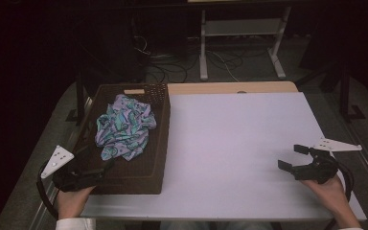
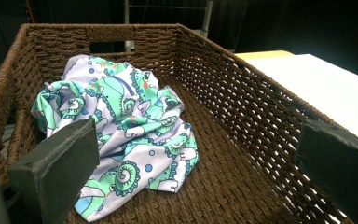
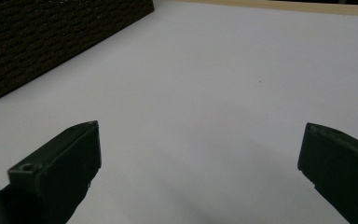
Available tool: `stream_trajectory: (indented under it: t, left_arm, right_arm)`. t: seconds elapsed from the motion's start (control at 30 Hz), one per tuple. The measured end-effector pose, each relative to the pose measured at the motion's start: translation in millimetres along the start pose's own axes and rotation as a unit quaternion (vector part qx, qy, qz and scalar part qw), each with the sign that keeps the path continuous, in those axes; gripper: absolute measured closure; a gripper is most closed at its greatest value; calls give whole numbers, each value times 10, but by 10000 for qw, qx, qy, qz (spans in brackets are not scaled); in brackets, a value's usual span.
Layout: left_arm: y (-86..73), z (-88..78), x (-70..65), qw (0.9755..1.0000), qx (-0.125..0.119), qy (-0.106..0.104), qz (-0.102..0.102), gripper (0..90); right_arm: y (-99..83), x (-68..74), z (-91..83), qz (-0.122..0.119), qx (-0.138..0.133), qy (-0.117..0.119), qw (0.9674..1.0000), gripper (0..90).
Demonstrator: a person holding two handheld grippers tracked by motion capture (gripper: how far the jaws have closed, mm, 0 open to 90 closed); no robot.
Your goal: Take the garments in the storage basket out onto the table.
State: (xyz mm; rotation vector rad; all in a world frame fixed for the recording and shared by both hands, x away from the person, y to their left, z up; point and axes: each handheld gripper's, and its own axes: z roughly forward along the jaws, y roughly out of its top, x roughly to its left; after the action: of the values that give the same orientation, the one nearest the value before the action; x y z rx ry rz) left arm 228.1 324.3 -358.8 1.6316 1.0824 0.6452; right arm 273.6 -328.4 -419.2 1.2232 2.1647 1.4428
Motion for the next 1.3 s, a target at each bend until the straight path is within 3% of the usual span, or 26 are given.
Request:
stream_trajectory:
  t: [0.8, 1.13, 1.3]
  left_arm:
    - [66, 4, -57, 9999, 37, -39, 130, 0]
    - [230, 90, -80, 9993, 209, -63, 317, 0]
    - [295, 129, -94, 9989, 315, -116, 317, 0]
  right_arm:
    - [-5, -6, -34, 23, -54, 11, 10000, 0]
    - [-17, -28, -54, 87, -74, -97, 9999, 0]
    - [-18, -37, -71, 81, -112, -125, 9998, 0]
